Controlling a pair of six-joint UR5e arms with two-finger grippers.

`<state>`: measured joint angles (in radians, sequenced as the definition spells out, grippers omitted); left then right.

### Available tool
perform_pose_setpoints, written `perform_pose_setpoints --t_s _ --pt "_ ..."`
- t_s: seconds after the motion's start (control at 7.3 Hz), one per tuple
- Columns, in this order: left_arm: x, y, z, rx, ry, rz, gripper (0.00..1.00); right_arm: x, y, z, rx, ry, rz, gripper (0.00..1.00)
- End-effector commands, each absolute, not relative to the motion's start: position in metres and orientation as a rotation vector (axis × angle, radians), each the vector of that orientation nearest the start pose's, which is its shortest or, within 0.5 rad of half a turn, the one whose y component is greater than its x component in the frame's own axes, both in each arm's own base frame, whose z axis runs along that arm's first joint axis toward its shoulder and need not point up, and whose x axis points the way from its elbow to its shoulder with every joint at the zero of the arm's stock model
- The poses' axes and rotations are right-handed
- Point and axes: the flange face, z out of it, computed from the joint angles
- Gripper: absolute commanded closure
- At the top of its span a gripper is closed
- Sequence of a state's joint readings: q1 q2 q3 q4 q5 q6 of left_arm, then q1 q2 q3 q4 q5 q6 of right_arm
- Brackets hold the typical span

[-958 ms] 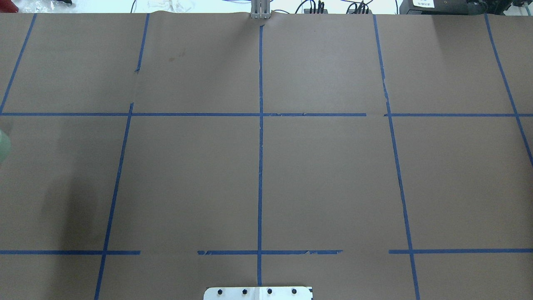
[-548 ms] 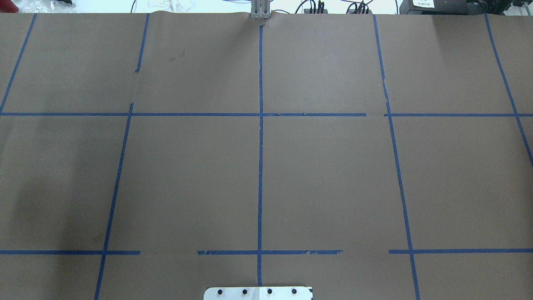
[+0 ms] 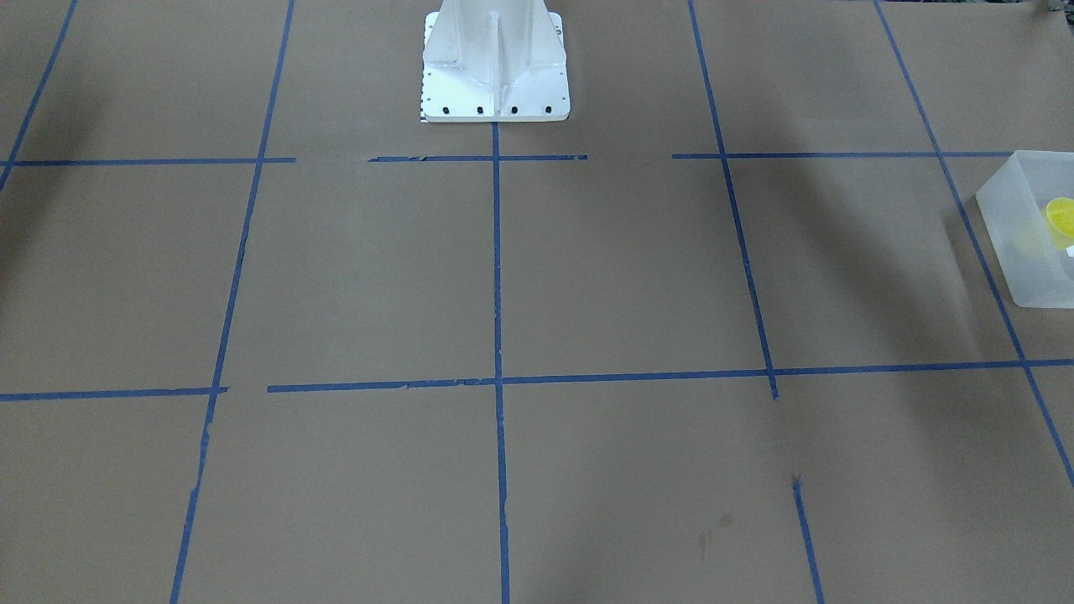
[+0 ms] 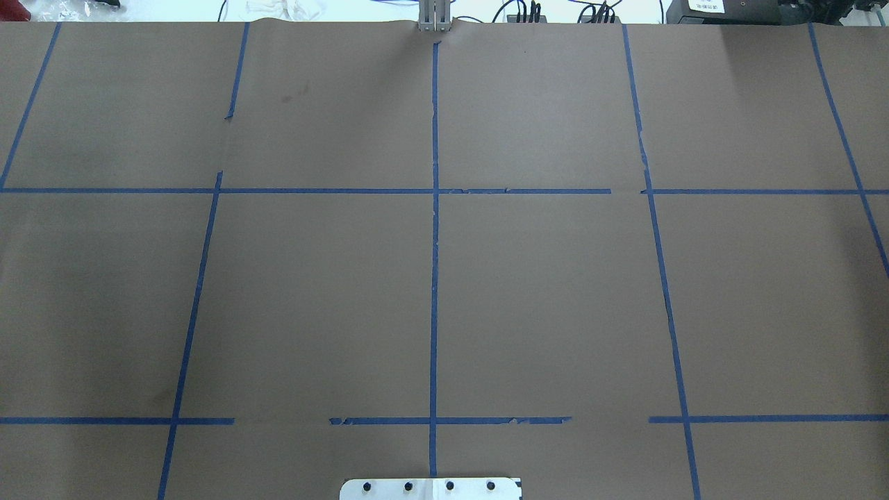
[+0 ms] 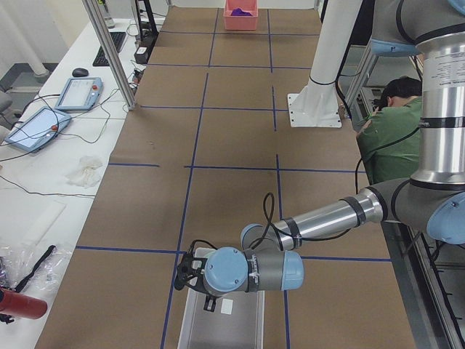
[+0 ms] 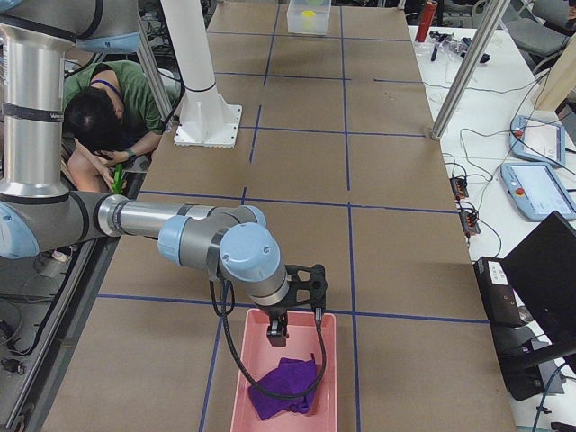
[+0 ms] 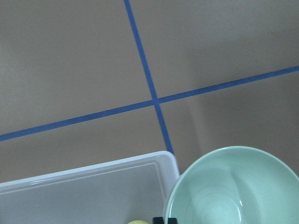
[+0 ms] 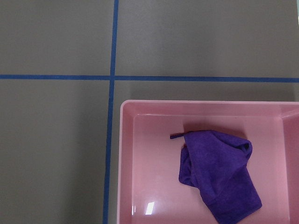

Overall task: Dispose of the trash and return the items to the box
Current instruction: 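Lift the green bowl while right gripper drops cloth into pink bin, then lower the green bowl into the clear bin and open the left gripper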

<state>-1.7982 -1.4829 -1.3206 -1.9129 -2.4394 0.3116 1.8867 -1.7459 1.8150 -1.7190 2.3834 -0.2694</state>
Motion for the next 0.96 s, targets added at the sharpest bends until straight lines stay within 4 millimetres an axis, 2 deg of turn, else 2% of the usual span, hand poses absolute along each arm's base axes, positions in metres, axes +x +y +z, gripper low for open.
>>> perform_pose_setpoints --t_s 0.0,0.27,0.55,0.68,0.82 --pt "-0.176 -0.38 0.828 0.165 0.773 0.022 1.0 0.158 -0.386 0.601 0.143 -0.815 0.093 0.0" --pt "-0.173 -0.366 0.854 0.118 0.787 -0.006 1.0 0.116 -0.403 0.583 0.092 -0.822 0.078 0.0" --pt "-0.175 -0.367 0.86 0.139 0.778 -0.003 1.0 0.072 -0.421 0.575 0.06 -0.822 0.015 0.0" --pt "-0.18 -0.365 0.866 0.147 0.724 0.001 1.0 0.062 -0.425 0.572 0.069 -0.824 0.014 0.0" --pt "-0.182 -0.365 0.868 0.163 0.698 0.007 0.69 0.057 -0.427 0.569 0.077 -0.825 0.017 0.0"
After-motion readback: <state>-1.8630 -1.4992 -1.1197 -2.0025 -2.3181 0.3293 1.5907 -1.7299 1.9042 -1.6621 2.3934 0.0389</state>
